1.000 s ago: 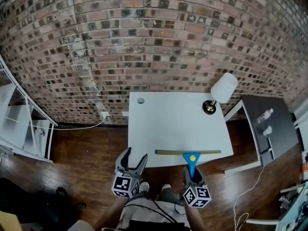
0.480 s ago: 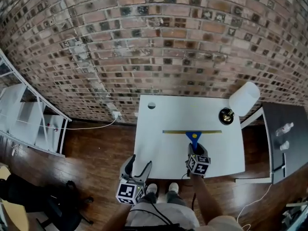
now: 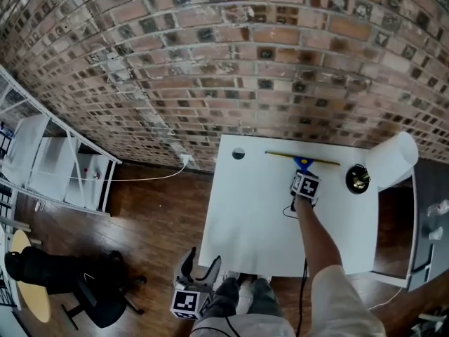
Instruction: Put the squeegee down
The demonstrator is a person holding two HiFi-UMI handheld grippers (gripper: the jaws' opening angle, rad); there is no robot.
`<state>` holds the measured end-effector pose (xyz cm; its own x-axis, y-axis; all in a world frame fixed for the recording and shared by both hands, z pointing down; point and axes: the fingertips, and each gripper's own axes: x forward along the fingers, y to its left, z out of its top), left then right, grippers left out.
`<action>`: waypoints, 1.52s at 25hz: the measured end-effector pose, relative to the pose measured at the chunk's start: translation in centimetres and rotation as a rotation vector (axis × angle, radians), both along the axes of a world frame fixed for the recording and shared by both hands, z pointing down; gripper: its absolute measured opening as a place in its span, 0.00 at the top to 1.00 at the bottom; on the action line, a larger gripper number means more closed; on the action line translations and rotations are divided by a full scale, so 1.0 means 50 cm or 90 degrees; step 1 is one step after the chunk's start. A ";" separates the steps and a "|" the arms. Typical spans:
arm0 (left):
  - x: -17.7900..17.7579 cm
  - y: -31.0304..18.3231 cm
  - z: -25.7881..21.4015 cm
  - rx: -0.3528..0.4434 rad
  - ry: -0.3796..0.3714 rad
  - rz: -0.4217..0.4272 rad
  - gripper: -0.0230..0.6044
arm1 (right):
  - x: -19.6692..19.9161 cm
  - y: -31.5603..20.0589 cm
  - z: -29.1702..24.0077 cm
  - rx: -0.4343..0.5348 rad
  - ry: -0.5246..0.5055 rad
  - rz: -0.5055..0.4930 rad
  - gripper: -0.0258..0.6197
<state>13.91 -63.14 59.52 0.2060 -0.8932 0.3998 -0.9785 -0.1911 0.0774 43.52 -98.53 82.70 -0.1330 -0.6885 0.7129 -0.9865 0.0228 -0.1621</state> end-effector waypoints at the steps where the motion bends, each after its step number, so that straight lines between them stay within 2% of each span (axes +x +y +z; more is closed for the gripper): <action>1: 0.005 -0.004 -0.002 -0.006 0.002 -0.002 0.50 | 0.000 -0.009 0.007 -0.006 0.010 0.002 0.72; 6: 0.019 -0.026 0.005 -0.002 0.001 -0.003 0.50 | 0.011 -0.006 0.030 -0.035 0.079 -0.009 0.69; 9: 0.029 -0.034 0.008 0.010 0.004 0.016 0.50 | -0.005 0.024 0.027 -0.028 0.033 -0.051 0.54; 11: 0.033 -0.049 -0.006 0.023 0.013 0.026 0.50 | -0.010 0.034 -0.020 0.041 -0.007 -0.080 0.35; 14: 0.034 -0.085 -0.033 0.064 0.015 0.049 0.50 | -0.004 0.071 -0.188 0.204 -0.042 -0.126 0.29; 18: 0.027 -0.119 -0.079 0.133 0.021 0.060 0.50 | -0.001 0.206 -0.439 0.393 -0.087 -0.158 0.29; 21: 0.037 -0.125 -0.116 0.167 0.012 0.082 0.50 | 0.007 0.333 -0.561 0.471 -0.083 -0.164 0.26; 26: 0.071 -0.127 -0.166 0.223 -0.011 0.120 0.47 | 0.010 0.487 -0.644 0.523 -0.072 -0.127 0.23; 30: 0.098 -0.122 -0.181 0.250 0.006 0.122 0.47 | 0.017 0.570 -0.671 0.554 -0.029 -0.076 0.25; 35: 0.112 -0.113 -0.164 0.255 0.007 0.127 0.47 | -0.005 0.594 -0.676 0.546 -0.027 -0.080 0.27; 38: 0.133 -0.104 -0.195 0.242 0.038 0.127 0.47 | -0.016 0.595 -0.690 0.560 -0.017 -0.098 0.28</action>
<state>20.55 -68.34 49.76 0.4025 -0.9149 0.0324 -0.9154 -0.4020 0.0201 42.70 -68.77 48.20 -0.2775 -0.9582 -0.0702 -0.9586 0.2810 -0.0458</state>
